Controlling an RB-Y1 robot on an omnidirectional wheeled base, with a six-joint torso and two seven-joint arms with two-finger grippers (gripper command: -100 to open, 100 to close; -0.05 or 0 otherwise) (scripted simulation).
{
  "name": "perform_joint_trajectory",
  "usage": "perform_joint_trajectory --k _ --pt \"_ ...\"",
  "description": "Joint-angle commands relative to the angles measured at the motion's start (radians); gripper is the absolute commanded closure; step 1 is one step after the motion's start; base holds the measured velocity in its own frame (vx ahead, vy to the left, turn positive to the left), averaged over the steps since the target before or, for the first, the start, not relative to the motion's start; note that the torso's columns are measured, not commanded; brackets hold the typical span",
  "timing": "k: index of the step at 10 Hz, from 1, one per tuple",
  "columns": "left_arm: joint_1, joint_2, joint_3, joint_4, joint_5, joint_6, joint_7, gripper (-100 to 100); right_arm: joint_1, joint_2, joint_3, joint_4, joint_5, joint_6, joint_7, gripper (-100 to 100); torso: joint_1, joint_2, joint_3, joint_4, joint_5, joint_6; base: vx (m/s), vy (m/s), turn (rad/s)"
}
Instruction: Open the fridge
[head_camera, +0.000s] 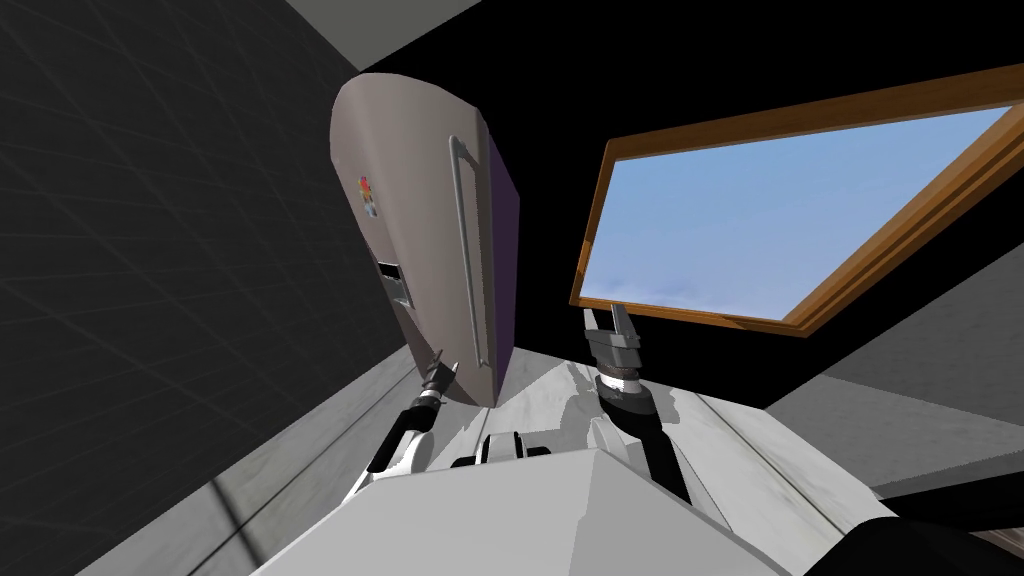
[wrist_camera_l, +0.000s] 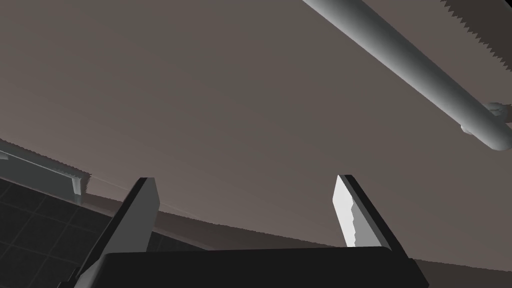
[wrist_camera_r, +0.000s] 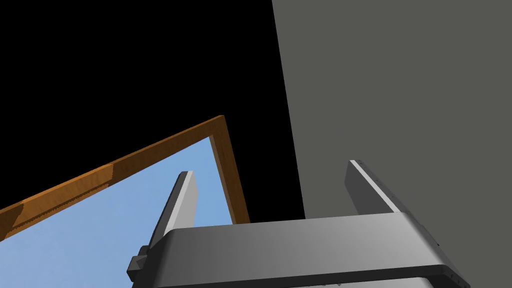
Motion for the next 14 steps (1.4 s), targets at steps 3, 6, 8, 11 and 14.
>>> perform_joint_trajectory --k 3,6,8,11,14 --pt "-0.047 0.003 -0.008 0.104 -0.018 -0.058 -0.005 -100 0.0 0.0 0.0 0.0 0.0 0.0 0.0 0 0.0 0.0 0.0 0.0 0.0 0.0 0.039 -0.037 -0.024" --pt "-0.076 -0.017 -0.013 0.169 -0.03 -0.094 -0.01 -100 0.0 0.0 0.0 0.0 0.0 0.0 0.0 0 0.0 0.001 0.0 0.0 0.0 0.0 0.037 -0.038 -0.027" --pt "-0.093 -0.042 -0.016 0.208 -0.038 -0.116 -0.012 -100 0.0 0.0 0.0 0.0 0.0 0.0 0.0 0 0.0 0.001 0.0 0.0 0.0 0.0 0.032 -0.037 -0.023" --pt "-0.112 -0.097 -0.019 0.251 -0.046 -0.139 -0.015 -100 0.0 0.0 0.0 0.0 0.0 0.0 0.0 0 0.0 0.0 0.0 0.0 0.0 0.0 0.032 -0.029 -0.017" --pt "-0.113 -0.106 -0.02 0.254 -0.047 -0.142 -0.015 -100 0.0 0.0 0.0 0.0 0.0 0.0 0.0 0 0.001 0.001 0.001 0.0 0.0 0.0 0.008 -0.008 -0.003"
